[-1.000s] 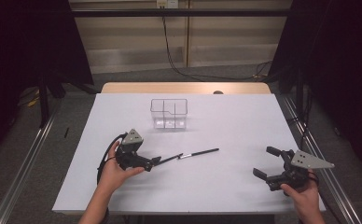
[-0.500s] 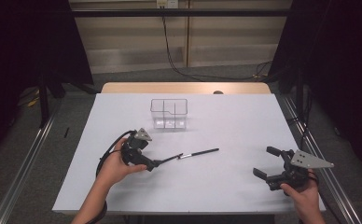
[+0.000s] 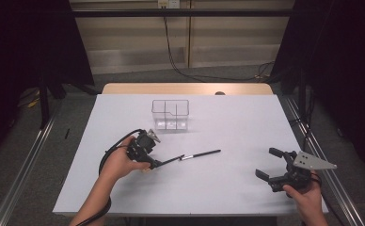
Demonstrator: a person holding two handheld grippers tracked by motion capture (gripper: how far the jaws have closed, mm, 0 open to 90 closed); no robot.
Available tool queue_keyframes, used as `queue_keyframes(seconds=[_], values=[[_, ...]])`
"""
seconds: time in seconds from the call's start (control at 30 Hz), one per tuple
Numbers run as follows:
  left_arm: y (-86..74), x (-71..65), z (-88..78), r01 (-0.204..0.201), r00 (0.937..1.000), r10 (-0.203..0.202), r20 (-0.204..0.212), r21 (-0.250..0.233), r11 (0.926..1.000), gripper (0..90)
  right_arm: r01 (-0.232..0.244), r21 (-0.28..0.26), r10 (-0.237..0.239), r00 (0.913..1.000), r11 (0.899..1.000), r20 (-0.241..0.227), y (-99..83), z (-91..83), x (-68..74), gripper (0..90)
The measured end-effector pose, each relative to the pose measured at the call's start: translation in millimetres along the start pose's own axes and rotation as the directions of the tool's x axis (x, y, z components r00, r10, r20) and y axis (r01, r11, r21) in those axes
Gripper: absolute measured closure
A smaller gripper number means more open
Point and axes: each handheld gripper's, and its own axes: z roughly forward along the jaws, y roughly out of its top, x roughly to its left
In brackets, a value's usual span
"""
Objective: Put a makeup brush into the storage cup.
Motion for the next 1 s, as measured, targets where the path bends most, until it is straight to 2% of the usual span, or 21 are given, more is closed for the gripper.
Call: queue_keyframes(seconds=[0.03,0.1,0.23,0.33,0.4,0.43,0.6,0.63,0.67,0.7,0.87,0.93,1.0], values=[[1.8,0.5,0.3,-0.011,0.9999,0.011,0.009,0.015,0.9998,38.6,-0.002,0.0,0.002,1.0,1.0,0.002,0.0,0.1,0.0,0.0],[3.3,-0.1,1.2,-0.004,0.9998,0.003,0.019,0.018,0.9998,42.9,-0.002,0.0,0.002,1.0,1.0,0.0,0.0,0.1,-0.1,0.0],[9.8,-0.2,4.1,-0.044,0.9986,0.042,0.03,0.053,0.9976,46.8,0.002,-0.001,-0.002,1.0,1.0,0.0,0.0,-0.4,-0.4,0.0],[12.6,0.3,6.3,-0.059,0.9979,0.057,0.032,0.078,0.9952,51.8,0.002,-0.001,-0.002,1.0,1.0,-0.001,0.1,-0.7,-0.7,0.0],[13.1,-0.4,7.7,-0.063,0.9975,0.061,0.037,0.078,0.9949,53.6,-0.001,0.001,0.001,1.0,1.0,0.0,0.0,-0.8,-0.7,0.0],[14.2,-1.1,10.0,-0.07,0.9968,0.065,0.045,0.099,0.9926,55.4,0.001,0.003,-0.001,1.0,1.0,0.0,-0.3,-0.9,-1.0,0.0],[15.5,-2.3,13.1,-0.06,0.9967,0.054,0.061,0.113,0.9917,57.5,0.003,0.001,-0.003,1.0,1.0,0.0,0.0,-1.2,-1.5,0.0],[15.8,-2.3,12.7,-0.055,0.9968,0.048,0.064,0.118,0.9915,59.7,0.004,0.001,-0.004,1.0,1.0,0.0,0.0,-1.3,-1.5,0.0],[16.1,-1.5,12.0,-0.051,0.9965,0.042,0.073,0.129,0.9903,70.5,0.003,0.001,-0.003,1.0,1.0,0.0,-0.2,-1.5,-1.8,0.0],[16.3,-1.0,11.5,-0.05,0.9966,0.04,0.073,0.138,0.9891,74.0,0.001,0.0,-0.001,1.0,1.0,0.0,-0.2,-1.6,-1.8,0.0],[18.7,-2.5,12.6,-0.062,0.9951,0.048,0.086,0.169,0.9837,83.1,0.001,0.001,-0.001,1.0,1.0,0.001,-0.3,-1.8,-1.9,0.0],[21.0,-2.7,13.3,-0.071,0.9949,0.056,0.083,0.188,0.9796,83.1,0.002,0.002,-0.002,1.0,1.0,0.0,-0.3,-1.7,-1.9,0.0],[22.6,-2.2,14.2,-0.064,0.9951,0.048,0.087,0.198,0.9781,82.7,0.003,0.006,-0.003,1.0,1.0,-0.003,-0.3,-1.5,-1.6,0.0]])
